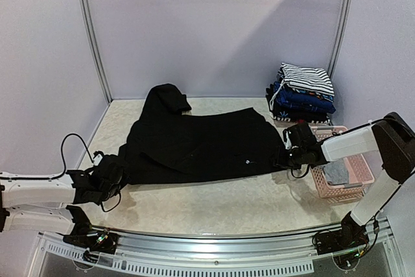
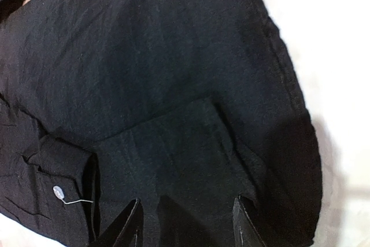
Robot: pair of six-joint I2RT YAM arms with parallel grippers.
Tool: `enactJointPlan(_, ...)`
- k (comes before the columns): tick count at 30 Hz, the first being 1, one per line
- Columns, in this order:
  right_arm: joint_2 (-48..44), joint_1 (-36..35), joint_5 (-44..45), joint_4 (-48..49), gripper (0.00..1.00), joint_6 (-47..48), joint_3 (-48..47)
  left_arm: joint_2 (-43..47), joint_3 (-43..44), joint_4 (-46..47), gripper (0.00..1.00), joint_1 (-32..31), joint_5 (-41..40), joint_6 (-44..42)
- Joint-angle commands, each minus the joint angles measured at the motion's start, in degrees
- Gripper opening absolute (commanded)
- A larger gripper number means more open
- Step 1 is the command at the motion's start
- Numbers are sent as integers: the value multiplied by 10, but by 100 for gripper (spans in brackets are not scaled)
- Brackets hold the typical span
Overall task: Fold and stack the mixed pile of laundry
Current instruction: Adjust the 1/3-folded shirt at the center of the board.
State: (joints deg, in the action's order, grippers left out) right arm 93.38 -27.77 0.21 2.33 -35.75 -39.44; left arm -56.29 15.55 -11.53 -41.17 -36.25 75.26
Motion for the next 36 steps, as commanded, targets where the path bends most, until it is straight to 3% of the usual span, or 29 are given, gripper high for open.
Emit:
enactJointPlan(1,28,9,5,-38,53,3,2,16,-12,-74,0,20,-30,-23)
enactJointPlan(3,27,10,-6,-41,53,6,-2,15,-10,-72,1,22,-33,-30)
enactJointPlan(7,10,9,-46,-47,54,17,-8,7,-1,-53,31,23,-14,-62)
enactJointPlan(12,-38,8,-67,-71,53,23,-14,-2,21,-37,49,23,6,-106)
enactJointPlan(22,-116,-42,-122,-107,53,32,-51,11,68,-1,60,21,13,-257)
enactJointPlan(26,-80,-62,-146,-96,51,23,-70,-1,74,54,65,21,28,-312)
enactJointPlan(36,33,-99,-125,-107,49,4,-127,-54,87,105,65,21,62,-366)
